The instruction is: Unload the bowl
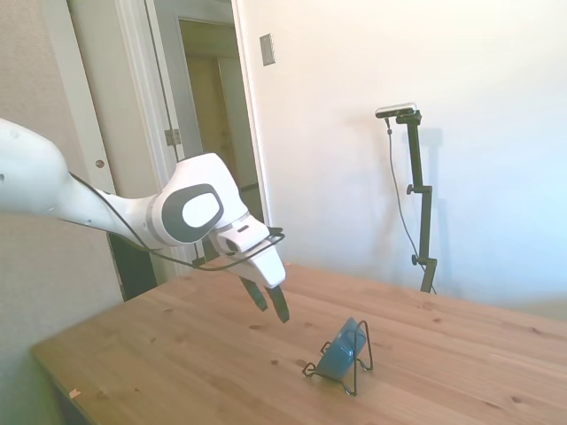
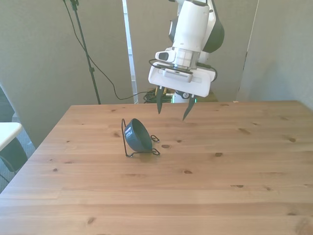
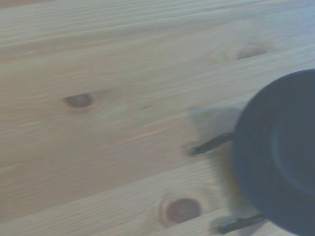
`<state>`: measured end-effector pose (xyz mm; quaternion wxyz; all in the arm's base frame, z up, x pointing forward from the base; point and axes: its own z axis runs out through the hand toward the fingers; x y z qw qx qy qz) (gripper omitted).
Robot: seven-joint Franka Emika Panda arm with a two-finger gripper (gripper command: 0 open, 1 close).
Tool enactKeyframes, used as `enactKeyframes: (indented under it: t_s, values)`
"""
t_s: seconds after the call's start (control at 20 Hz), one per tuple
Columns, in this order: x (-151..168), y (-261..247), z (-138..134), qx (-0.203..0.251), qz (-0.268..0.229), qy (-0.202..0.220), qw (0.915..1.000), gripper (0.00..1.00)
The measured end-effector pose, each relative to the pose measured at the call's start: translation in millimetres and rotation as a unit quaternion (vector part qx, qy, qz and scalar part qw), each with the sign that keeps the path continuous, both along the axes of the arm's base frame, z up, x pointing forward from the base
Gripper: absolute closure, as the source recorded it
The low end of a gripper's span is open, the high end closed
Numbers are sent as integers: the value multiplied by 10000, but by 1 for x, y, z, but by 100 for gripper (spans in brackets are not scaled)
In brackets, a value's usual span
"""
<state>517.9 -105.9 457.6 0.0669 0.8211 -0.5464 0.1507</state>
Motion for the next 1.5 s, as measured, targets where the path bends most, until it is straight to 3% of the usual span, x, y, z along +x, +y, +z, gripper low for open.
enactKeyframes:
  t_s: [0.35,0.7,1.2,1.25,1.5]
  values:
    - [-3,-18,-4,-209,-381,127,9990,0]
    - [14,-58,-17,-767,-1133,161,9905,0]
    - [30,-71,-29,-1146,-1290,426,9841,0]
    - [29,-71,-29,-1163,-1302,440,9837,100]
    - [25,-77,-32,-1243,-1332,507,9819,100]
